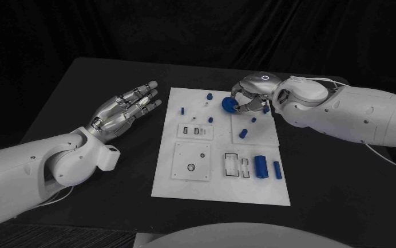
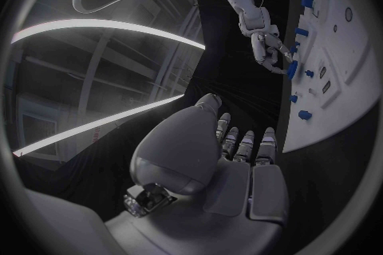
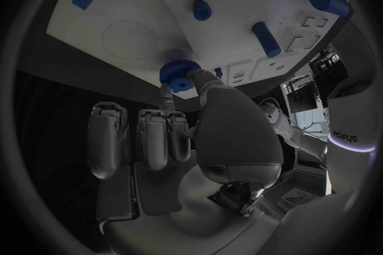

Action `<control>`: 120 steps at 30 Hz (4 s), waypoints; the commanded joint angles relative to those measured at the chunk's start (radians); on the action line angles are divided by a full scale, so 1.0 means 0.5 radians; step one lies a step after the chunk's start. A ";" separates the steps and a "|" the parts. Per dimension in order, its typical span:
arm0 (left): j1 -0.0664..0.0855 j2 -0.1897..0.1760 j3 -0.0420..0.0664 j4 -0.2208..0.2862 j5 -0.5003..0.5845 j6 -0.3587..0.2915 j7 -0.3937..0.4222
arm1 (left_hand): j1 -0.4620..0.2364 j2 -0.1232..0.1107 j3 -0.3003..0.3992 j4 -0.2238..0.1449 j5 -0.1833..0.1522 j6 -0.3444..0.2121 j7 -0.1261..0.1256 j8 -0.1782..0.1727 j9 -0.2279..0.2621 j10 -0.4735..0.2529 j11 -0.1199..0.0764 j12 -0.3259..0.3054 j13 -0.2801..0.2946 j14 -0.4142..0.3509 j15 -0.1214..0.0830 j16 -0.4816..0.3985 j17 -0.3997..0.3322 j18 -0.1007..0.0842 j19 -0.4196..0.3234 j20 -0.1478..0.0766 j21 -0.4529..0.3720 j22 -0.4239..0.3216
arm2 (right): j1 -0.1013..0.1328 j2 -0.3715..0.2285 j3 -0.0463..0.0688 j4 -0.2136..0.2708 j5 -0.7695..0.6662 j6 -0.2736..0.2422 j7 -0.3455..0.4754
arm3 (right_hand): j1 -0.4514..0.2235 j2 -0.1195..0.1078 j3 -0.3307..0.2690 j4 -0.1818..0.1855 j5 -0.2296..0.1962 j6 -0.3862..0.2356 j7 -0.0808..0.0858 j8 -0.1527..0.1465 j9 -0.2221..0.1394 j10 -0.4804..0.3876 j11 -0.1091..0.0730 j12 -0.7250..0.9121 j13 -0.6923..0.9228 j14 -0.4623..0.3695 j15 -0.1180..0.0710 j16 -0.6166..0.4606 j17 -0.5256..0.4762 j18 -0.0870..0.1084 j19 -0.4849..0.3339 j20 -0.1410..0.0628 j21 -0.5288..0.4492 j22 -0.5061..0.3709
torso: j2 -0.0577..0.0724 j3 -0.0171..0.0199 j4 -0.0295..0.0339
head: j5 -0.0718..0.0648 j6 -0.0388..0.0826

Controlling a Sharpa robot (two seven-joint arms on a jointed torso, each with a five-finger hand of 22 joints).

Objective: Assemble the parts on the task board

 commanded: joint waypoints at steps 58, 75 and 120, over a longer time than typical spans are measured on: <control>0.003 0.067 0.001 -0.042 -0.003 0.079 -0.011 | 0.018 0.007 0.025 -0.004 0.000 -0.011 0.008 -0.006 -0.001 -0.016 0.009 0.009 -0.002 0.000 0.013 -0.012 -0.002 0.029 0.000 0.013 -0.012 -0.002 | 0.042 0.431 0.002 -0.304 0.055 0.133 0.112 | -0.010 -0.002 0.061 0.031 -0.208 -0.306 0.009 -0.340 0.454 0.209 0.006 0.007 0.525 0.205 0.015 0.044 0.508 -0.003 0.059 0.016 -0.059 0.401 | -0.001 -0.0004 -0.001 | 0.002 -0.018; 0.003 0.044 0.001 -0.032 -0.003 0.082 -0.018 | 0.019 0.007 0.034 -0.008 0.003 -0.004 0.015 -0.004 0.000 -0.017 0.011 0.010 -0.002 0.000 0.015 -0.011 -0.001 0.029 0.000 0.015 -0.012 -0.002 | 0.061 0.257 0.002 -0.189 0.055 -0.011 0.107 | 0.023 0.007 0.066 0.001 -0.307 -0.322 0.016 -0.479 0.296 0.209 0.008 0.007 0.525 0.193 0.015 0.013 0.468 0.013 0.023 0.016 -0.138 0.380 | -0.003 0.0023 -0.005 | 0.007 0.009; -0.001 0.030 0.001 -0.032 -0.003 0.074 -0.019 | 0.020 0.003 0.042 -0.012 0.008 0.004 0.018 -0.001 0.001 -0.015 0.011 0.013 -0.001 0.002 0.016 -0.008 -0.001 0.030 0.002 0.016 -0.011 -0.001 | -0.054 -0.544 -0.003 0.190 0.060 -0.273 -0.009 | 0.099 -0.073 -0.166 0.256 -0.751 -0.230 0.006 -0.380 0.260 0.209 0.004 0.007 0.525 0.203 0.000 0.038 0.500 -0.023 0.109 0.003 0.004 0.452 | -0.005 0.0045 -0.022 | -0.051 -0.016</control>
